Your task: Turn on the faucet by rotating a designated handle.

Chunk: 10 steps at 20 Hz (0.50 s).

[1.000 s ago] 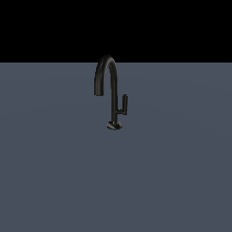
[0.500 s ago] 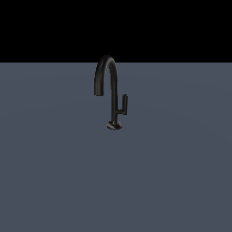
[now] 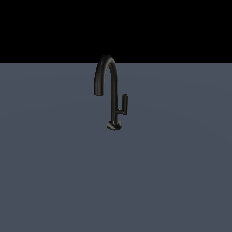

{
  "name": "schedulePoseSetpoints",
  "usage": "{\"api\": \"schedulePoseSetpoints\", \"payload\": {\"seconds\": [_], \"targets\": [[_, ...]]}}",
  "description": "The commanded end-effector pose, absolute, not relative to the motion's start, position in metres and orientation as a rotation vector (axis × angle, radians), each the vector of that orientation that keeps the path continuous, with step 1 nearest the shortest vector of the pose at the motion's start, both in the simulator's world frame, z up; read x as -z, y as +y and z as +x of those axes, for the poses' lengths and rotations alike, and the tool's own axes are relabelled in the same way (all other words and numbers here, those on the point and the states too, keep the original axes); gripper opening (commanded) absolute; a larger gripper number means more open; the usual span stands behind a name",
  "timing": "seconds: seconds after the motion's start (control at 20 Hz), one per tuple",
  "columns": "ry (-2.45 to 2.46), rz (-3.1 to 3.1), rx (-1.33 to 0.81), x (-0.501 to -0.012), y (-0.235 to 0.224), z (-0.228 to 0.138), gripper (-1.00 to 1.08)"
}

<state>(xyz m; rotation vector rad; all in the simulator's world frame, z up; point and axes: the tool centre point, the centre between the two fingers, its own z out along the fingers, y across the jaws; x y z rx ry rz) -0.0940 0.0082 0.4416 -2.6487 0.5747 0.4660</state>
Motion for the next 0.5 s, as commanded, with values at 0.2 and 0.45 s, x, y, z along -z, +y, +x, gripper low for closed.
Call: {"api": "schedulePoseSetpoints", "payload": {"seconds": [0.2,0.45], "targets": [[0.712,-2.476,-0.569,-0.419,0.000,-0.054,-1.00],[0.812,-2.330,-0.644,-0.398,-0.009,-0.024,-1.00]]}}
